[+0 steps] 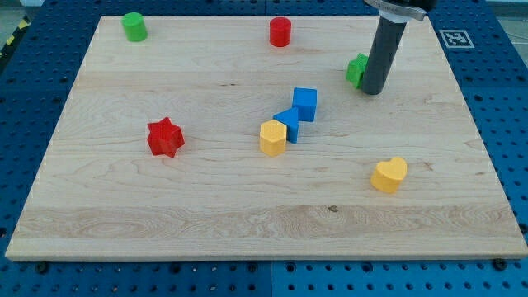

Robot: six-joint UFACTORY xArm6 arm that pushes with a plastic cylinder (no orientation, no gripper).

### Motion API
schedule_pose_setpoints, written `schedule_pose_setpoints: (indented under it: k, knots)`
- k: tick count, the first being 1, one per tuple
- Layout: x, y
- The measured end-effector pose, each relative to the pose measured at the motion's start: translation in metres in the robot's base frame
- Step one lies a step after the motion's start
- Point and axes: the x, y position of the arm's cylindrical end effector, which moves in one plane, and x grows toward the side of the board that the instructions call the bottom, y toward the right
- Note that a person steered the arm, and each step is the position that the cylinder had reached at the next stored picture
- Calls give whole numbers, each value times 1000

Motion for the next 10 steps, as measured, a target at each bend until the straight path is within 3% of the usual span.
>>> schedule_pose_setpoints:
  k: [3,7,9,10]
  knots:
    - [-4,-28]
    - [-19,2]
    - [-30,-42]
    - [-42,-33]
